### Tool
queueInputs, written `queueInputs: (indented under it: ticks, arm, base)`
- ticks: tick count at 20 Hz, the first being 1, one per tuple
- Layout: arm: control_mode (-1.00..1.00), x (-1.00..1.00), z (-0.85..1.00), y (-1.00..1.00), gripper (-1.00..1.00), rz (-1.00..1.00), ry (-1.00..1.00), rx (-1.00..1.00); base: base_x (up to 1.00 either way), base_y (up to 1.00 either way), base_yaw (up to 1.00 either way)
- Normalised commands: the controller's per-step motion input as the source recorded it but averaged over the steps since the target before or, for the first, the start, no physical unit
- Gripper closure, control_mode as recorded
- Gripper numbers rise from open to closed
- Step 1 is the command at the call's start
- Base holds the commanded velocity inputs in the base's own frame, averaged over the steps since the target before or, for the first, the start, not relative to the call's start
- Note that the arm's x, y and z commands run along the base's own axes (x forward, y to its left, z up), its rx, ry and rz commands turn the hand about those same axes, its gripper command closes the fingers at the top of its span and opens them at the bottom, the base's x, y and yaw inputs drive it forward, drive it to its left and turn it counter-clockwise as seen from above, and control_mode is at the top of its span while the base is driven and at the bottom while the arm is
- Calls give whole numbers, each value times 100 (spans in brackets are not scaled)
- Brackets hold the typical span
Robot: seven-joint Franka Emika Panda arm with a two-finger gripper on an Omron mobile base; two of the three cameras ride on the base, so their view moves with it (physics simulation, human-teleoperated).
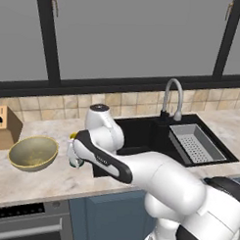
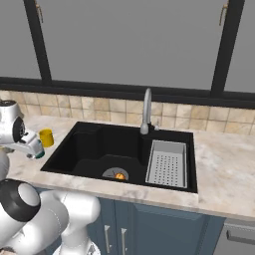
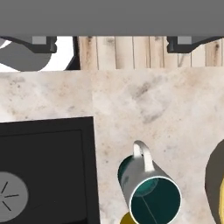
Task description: Clear the mugs and bowl far away from the sink.
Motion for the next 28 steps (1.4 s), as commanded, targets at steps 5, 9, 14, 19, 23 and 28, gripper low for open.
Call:
queueInputs:
  ticks: [5, 9, 14, 19, 23, 28]
  arm:
    - [-100, 20, -14, 0, -100, 0, 3, -8]
    - [-100, 24, -14, 2, -100, 0, 1, -9]
    - [-100, 30, -10, 9, -100, 0, 0, -1]
    - [-100, 23, -19, 11, -100, 0, 0, 0]
    - [-100, 9, -24, 13, -100, 0, 0, 0]
    - [-100, 6, -22, 18, -100, 0, 0, 0]
  base:
    - [0, 0, 0]
    - [0, 0, 0]
    - [0, 0, 0]
    - [0, 0, 0]
    - [0, 0, 0]
    - [0, 0, 0]
